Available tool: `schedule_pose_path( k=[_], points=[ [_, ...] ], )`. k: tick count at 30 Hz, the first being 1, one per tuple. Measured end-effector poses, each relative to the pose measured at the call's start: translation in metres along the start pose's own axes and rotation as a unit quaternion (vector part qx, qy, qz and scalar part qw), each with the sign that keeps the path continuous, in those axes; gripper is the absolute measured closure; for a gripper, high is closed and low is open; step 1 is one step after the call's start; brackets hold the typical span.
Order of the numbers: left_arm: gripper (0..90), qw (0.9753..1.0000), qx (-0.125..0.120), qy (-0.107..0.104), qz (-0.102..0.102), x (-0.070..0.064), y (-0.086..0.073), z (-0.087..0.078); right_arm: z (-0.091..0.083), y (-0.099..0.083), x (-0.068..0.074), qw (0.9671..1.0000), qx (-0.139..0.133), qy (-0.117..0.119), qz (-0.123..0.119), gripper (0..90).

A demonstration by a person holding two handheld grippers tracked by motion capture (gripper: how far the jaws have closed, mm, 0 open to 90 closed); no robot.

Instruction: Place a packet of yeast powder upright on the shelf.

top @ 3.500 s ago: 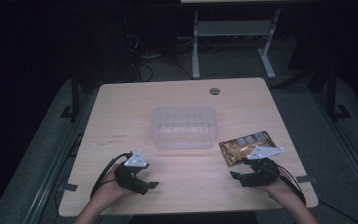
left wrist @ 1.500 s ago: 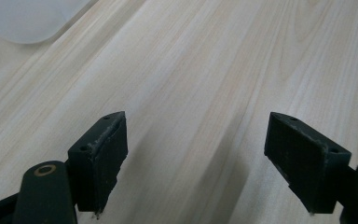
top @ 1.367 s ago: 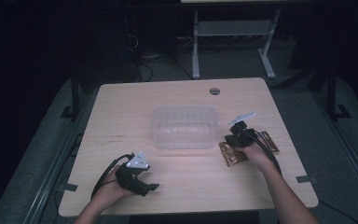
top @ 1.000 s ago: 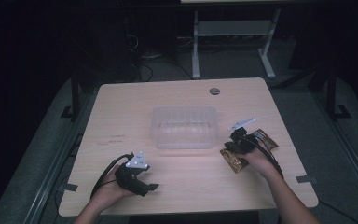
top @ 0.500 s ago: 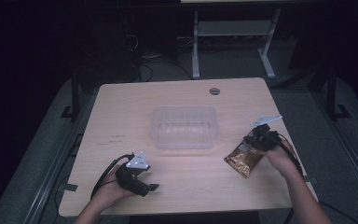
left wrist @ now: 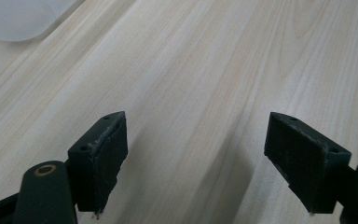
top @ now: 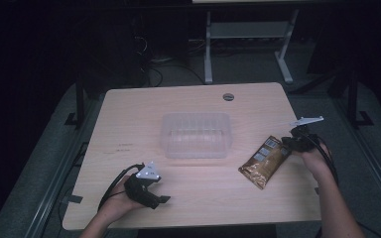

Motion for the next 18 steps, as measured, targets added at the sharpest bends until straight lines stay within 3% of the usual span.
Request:
schedule_pose_path(
  k=[4,8,18],
  points=[
    [20.8,1.0000,0.006,0.003,0.007,0.003,0.000,0.000,0.011,-0.001,-0.004,0.9999,0.013,0.003,0.001,89.6],
    [20.8,1.0000,0.003,0.004,0.005,0.002,0.000,-0.001,0.015,-0.007,0.000,0.9992,0.035,0.009,-0.019,89.6],
    [20.8,0.9999,-0.005,0.009,0.006,0.002,0.001,-0.006,0.001,-0.019,0.037,0.9957,0.056,0.060,-0.042,89.6]
  ],
)
Point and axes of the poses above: each handheld gripper's, and its own axes: z roughly forward along the jaws, y roughly out of its top, x roughly to its left, the point moved 4 cm from there along z, roughly forward along the jaws, and after that the axes turned 1 degree about z, right-handed, at the moved point
